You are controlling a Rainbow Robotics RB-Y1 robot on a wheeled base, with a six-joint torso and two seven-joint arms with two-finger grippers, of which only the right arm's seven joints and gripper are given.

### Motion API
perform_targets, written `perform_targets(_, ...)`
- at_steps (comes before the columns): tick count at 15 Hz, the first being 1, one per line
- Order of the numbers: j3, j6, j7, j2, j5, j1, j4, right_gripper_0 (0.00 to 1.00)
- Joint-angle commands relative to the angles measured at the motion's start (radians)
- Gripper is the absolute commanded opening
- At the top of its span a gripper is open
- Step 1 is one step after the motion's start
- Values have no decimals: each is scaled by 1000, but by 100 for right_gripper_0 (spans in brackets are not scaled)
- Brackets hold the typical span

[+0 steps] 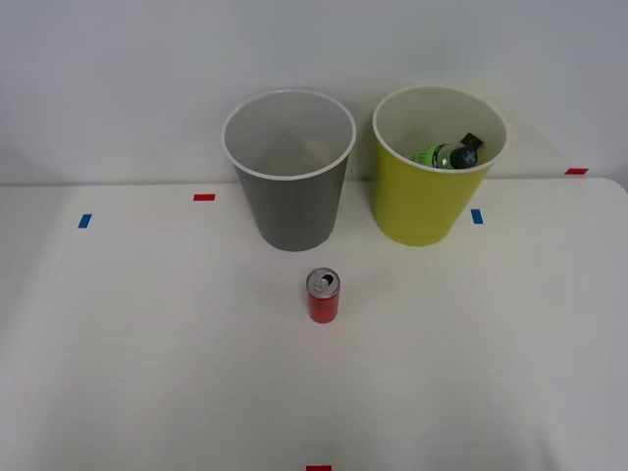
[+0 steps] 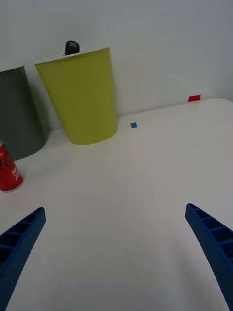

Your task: Put cans in the gray bin, plastic bottles in the light green bin

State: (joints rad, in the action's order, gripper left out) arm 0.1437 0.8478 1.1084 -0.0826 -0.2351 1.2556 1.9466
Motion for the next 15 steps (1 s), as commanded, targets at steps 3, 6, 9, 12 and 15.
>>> perform_targets(3, -26, 70, -39, -20, -33, -4, -44, 100)
perform_targets(6, -55, 136, -185, -20, -118, -1, -44, 100)
perform_targets(9, -72, 137, -183, -25, -139, -7, -44, 100)
perform_targets(12, -82, 137, -196, -37, -161, -19, -44, 100)
perform_targets(15, -88, 137, -217, -43, -173, -22, -44, 100)
